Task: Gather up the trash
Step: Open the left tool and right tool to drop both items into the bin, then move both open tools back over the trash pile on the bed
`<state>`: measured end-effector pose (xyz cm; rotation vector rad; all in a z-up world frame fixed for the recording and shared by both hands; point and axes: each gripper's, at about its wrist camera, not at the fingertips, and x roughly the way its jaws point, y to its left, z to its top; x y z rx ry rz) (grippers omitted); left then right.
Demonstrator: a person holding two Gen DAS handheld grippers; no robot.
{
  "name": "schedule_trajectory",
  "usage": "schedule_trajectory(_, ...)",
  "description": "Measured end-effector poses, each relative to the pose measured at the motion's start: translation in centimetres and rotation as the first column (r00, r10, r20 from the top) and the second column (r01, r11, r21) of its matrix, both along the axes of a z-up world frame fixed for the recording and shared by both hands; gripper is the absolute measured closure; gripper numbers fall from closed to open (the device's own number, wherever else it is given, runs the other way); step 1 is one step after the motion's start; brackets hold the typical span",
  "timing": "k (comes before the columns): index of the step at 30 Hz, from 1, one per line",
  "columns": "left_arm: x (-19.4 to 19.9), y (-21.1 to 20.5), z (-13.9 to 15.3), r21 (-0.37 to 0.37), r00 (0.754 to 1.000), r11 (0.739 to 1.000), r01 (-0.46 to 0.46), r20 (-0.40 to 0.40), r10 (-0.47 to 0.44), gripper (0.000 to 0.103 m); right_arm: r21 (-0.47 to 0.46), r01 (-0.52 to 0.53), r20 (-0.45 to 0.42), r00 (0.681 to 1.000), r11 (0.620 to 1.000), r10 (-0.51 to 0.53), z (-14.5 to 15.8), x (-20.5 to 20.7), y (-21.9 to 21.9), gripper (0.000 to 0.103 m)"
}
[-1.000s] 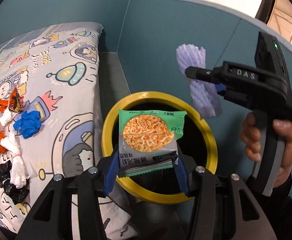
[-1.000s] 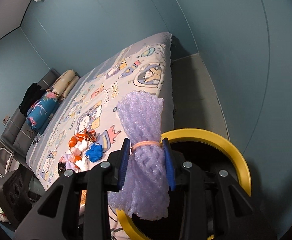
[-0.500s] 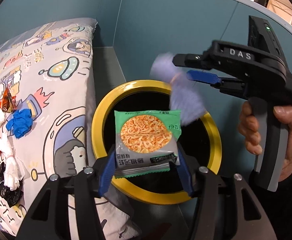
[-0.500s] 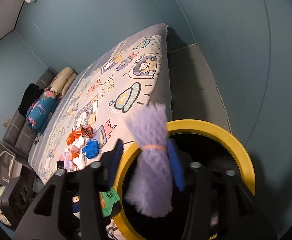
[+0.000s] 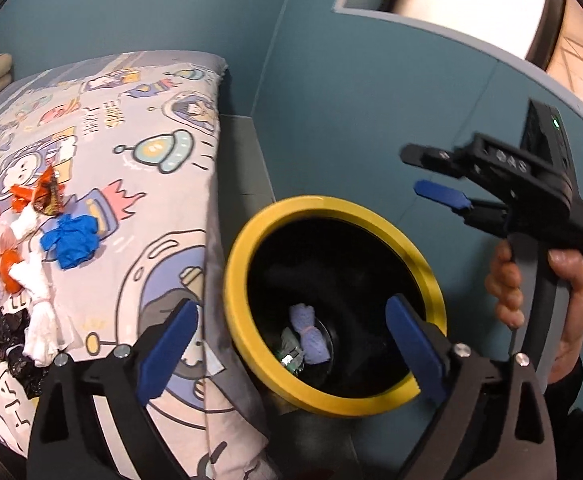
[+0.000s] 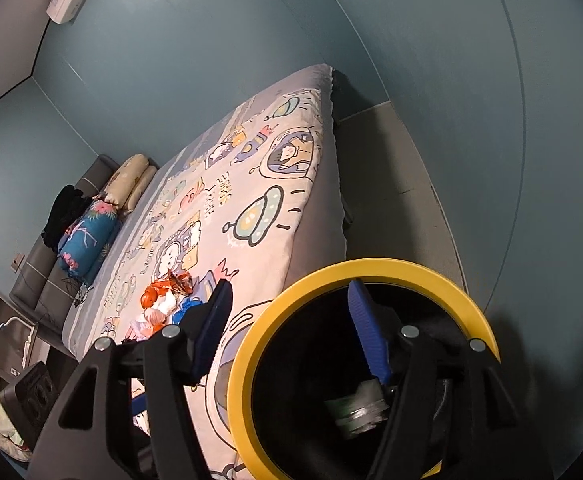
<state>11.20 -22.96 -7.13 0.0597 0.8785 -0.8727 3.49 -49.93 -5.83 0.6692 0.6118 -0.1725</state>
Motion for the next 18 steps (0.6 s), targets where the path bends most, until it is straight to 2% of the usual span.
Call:
schedule_trajectory(3, 0.7, 0.8, 0.3, -0.002, 0.999, 0.999, -0.036, 0.022, 0.036, 0.010, 0.004, -0.016, 0.005, 1.000, 1.000, 0.016, 0.1, 0.2, 0.4, 0.041)
schedule_trajectory(7, 1.2, 2.2, 0.9, 0.002, 0.995, 0.997, -0.081, 0.061, 0.080, 0.009, -0.006, -0.038, 0.013, 0.999, 0.999, 0.038, 0.4, 0.4, 1.1, 0.041)
schedule_trajectory(18, 3.5, 7.1, 1.7, 0.036, 0.974, 0.978, -0.206, 0.109, 0.201, 0.008, -0.054, -0.120, 0.016, 0.993, 0.991, 0.121, 1.7, 2.1, 4.4, 0.037)
